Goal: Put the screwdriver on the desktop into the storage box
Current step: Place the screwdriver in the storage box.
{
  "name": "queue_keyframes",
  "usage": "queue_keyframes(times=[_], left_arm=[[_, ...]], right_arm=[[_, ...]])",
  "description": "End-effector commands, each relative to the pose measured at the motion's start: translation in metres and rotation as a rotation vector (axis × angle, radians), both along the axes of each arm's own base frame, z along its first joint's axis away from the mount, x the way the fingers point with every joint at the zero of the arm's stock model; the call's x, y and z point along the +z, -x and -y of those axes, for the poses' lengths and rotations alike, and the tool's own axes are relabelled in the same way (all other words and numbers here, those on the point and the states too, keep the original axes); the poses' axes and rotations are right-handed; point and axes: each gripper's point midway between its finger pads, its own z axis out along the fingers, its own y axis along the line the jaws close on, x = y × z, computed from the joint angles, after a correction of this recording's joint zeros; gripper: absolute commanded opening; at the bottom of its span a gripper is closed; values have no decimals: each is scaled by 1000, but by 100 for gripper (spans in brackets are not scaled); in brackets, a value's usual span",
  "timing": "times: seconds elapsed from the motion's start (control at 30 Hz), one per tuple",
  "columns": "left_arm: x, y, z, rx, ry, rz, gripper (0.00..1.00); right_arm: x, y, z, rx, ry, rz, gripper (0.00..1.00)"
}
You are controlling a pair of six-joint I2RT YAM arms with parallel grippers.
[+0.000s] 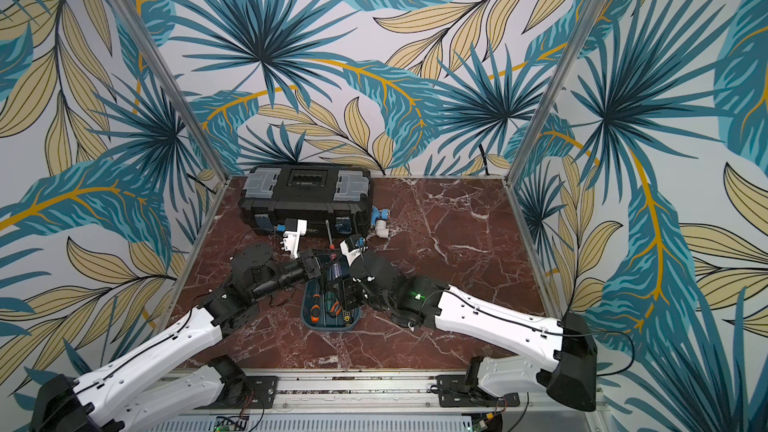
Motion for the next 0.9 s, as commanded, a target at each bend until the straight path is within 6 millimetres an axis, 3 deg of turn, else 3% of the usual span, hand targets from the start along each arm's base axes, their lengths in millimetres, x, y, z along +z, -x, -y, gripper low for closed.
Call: queue_keyframes(times=[0.0, 0.17, 0.27, 0.43, 0.6, 0.87], left_arm=[[1, 1, -4, 6, -10, 19, 0], [-1, -1, -7, 17, -18, 16, 2], [4, -1, -9, 25, 3, 32, 31], [30, 4, -15, 31, 103, 126, 53], [45, 16, -11, -48, 156, 193, 57], [68, 39, -2, -200, 268, 287, 53]], right_arm=[[15, -4, -5, -12, -44, 26, 27], [13, 0, -7, 0, -64, 8, 2], [16, 4, -7, 10, -106, 1, 0], [34, 10, -12, 55, -248, -24, 0], [54, 15, -11, 113, -410, -65, 0], [79, 23, -13, 221, -611, -128, 0]])
